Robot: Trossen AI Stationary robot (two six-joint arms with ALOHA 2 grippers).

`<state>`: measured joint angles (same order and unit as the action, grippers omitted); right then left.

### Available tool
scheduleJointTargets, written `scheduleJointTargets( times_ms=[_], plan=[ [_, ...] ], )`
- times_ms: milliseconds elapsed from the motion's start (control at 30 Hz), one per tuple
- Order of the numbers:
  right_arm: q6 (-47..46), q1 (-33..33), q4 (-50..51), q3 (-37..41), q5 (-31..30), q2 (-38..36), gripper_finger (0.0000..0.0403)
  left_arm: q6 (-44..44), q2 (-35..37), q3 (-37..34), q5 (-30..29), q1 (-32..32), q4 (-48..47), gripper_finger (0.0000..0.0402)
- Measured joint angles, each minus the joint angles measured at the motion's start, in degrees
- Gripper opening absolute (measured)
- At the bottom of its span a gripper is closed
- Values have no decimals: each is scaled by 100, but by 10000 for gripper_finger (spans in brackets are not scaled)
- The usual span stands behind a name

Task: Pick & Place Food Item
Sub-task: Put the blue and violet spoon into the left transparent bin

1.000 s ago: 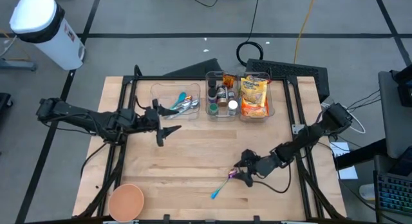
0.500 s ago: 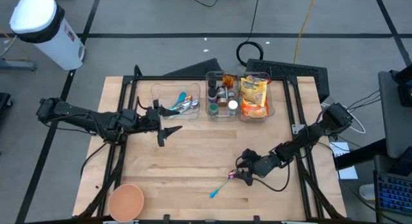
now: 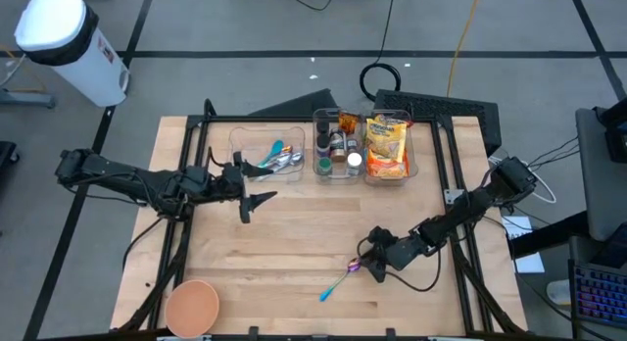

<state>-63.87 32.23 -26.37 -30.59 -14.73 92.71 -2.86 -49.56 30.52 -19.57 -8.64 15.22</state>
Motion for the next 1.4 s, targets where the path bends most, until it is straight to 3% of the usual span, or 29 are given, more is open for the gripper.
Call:
scheduleJointTargets(
  times_ms=[333,533,867,1100,1400],
  plan=[
    [141,-2,-56,0,-33,0,7,-4,0,0,0,0,2,296],
    [542,-13,-593,0,-311,0,3,-3,0,0,-1,0,1,296],
    [2151,-128,-2097,2,-343,-374,1,3,0,0,-2,0,4,296],
    [2512,-512,-2003,3,-342,-790,0,-249,-73,0,-2,0,53,296],
    [3237,-1354,-1556,4,-340,-1500,0,-847,-971,88,110,0,455,296]
  ],
)
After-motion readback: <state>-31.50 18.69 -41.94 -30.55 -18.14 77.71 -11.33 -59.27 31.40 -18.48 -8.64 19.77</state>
